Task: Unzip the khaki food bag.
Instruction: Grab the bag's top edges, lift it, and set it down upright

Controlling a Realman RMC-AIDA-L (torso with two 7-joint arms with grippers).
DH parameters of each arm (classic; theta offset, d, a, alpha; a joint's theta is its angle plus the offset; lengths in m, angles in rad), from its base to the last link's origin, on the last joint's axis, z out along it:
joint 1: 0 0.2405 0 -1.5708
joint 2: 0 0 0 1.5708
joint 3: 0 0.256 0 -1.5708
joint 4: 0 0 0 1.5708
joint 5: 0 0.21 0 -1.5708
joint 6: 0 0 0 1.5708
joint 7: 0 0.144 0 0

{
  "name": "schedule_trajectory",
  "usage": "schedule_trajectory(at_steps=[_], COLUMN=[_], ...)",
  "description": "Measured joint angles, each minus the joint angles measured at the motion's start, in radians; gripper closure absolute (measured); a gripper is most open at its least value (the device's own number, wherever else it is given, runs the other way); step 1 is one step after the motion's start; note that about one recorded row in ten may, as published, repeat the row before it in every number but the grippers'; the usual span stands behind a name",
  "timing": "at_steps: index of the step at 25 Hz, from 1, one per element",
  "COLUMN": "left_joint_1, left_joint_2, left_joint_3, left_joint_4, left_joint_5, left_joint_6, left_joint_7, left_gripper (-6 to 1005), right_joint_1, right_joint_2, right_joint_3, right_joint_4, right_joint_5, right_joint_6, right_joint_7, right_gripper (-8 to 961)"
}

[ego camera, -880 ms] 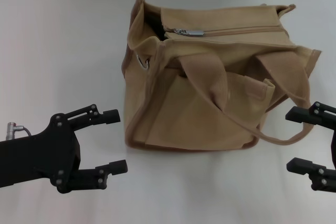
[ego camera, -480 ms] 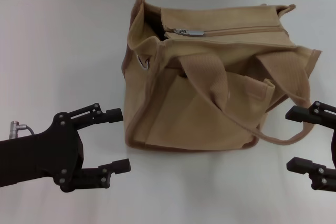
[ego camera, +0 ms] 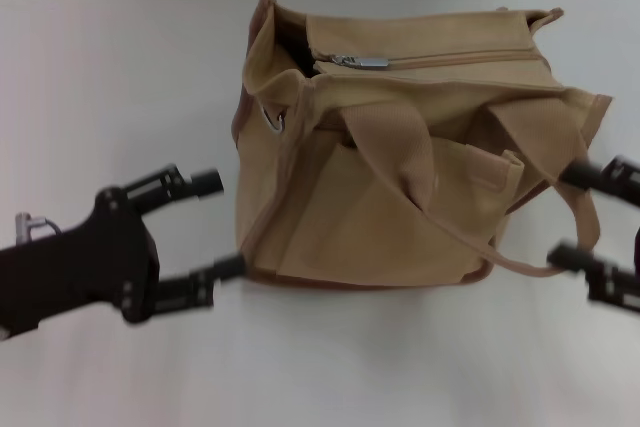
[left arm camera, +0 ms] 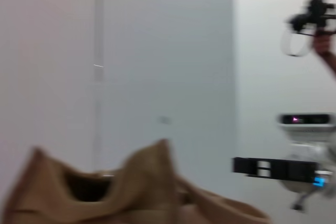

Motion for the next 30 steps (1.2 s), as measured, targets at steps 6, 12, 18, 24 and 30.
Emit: schedule_trajectory(at_steps=[6,12,18,24,30], left_joint_1=[-0.032,-0.077,-0.142,-0.162,-0.18], left_joint_2=[-0.013,-0.014,-0.016,-0.019,-0.024], left_joint_3=[-0.098,-0.151,-0.128,-0.111,-0.119], left_joint_4=[-0.06,-0.146,-0.223,-0.251,-0.297], left_joint_5=[-0.003,-0.004,0.004,0.001,-0.006], left_joint_6=[-0.076,-0.145,-0.17,-0.177,-0.235], left_joint_7=[-0.006,-0.008,-0.002,-0.002,0.027], left_gripper=[158,158,160,162,164], right_joint_1=[-0.006,-0.008,-0.003,-0.003,-0.003], right_joint_2=[0.015,0.024,0.024,0.025,0.026], right_joint_3=[0.177,0.257,0.259,0.26,0.261], right_joint_4=[0.047,0.08,0.082,0.084,0.084], right_joint_5=[0.003,0.003,0.003,0.003,0.003], right_joint_6=[0.117,0.204,0.208,0.218,0.219], right_joint_7=[0.0,0.0,0.0,0.0,0.0], right_gripper=[207,207,206,205,207])
